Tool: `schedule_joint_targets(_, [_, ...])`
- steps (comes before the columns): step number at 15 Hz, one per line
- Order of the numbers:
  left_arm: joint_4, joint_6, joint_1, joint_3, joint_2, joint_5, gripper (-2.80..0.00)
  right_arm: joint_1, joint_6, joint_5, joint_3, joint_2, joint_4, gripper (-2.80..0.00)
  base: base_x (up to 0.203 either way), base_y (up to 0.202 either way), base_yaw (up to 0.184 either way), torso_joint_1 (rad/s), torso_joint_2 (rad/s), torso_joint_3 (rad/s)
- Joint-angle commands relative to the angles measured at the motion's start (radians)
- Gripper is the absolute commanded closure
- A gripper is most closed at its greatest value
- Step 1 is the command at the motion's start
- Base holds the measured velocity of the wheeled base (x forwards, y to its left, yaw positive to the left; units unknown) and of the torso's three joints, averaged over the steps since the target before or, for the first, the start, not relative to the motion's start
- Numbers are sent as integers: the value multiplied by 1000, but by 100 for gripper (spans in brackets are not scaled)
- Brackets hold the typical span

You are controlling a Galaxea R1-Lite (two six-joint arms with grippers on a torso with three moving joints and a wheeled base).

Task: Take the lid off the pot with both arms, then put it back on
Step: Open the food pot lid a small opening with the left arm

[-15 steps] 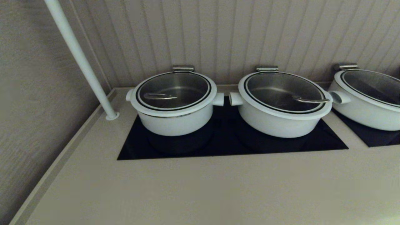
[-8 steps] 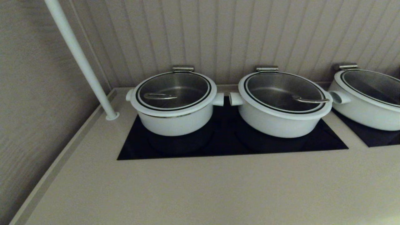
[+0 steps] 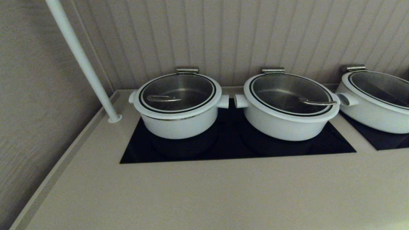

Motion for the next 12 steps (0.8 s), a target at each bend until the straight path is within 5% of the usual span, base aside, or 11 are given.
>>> schedule_joint_targets(1, [0,3,0,0,1,0,0,0,-4,0,0,2,0,0,0,0,0,0,0,0])
schedule_joint_targets(12, [-37,106,0,0,0,-9,0,0,-1,-1,0,2,0,0,0,0,0,0,0,0])
